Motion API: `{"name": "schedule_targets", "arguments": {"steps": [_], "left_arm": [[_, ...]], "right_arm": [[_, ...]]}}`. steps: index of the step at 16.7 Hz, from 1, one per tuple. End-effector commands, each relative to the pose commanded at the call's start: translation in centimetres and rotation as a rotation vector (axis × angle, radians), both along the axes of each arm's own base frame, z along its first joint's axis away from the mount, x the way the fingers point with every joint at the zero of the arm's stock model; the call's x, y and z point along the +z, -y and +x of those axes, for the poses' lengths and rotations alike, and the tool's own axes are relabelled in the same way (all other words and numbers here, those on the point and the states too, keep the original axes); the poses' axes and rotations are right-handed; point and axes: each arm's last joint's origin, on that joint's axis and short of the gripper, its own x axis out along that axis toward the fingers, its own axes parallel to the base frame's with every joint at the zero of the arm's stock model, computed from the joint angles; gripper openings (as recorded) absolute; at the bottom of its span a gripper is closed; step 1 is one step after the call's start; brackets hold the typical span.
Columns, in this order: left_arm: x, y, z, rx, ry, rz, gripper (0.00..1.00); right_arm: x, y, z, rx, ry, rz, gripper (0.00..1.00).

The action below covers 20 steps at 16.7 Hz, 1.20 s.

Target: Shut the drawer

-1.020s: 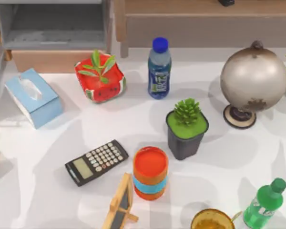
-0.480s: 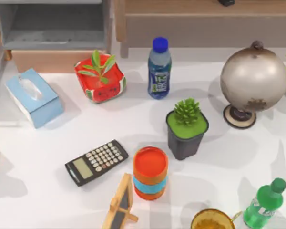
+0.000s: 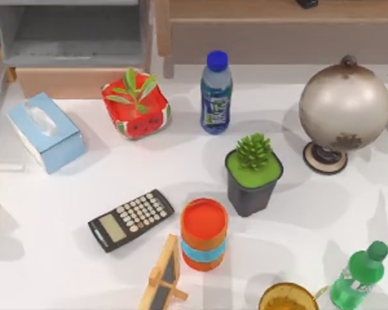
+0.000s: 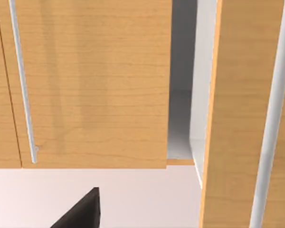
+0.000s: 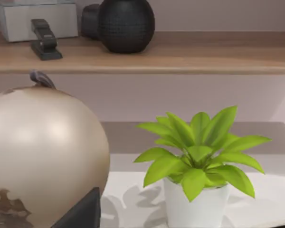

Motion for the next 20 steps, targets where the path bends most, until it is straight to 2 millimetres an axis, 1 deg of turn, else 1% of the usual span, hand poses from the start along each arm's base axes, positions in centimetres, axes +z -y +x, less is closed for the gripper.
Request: {"name": "schedule_targets", "arguments": {"steps": [2,6,10,20], "left_arm": [[0.0,0.0,0.5,-0.002,0.000,0.001,1.00],[0.0,0.0,2.4,-0.003,0.000,0.001,1.00],[0.0,0.0,2.6,-0.003,0.000,0.001,1.00],[0.0,0.0,2.6,-0.003,0.000,0.001,0.25]], "right_arm": [[0.0,0.0,0.0,0.000,0.000,0.000,1.00],[0.0,0.0,0.0,0.000,0.000,0.000,1.00],[0.0,0.0,0.0,0.000,0.000,0.000,1.00],[0.0,0.0,0.0,0.000,0.000,0.000,1.00]]}}
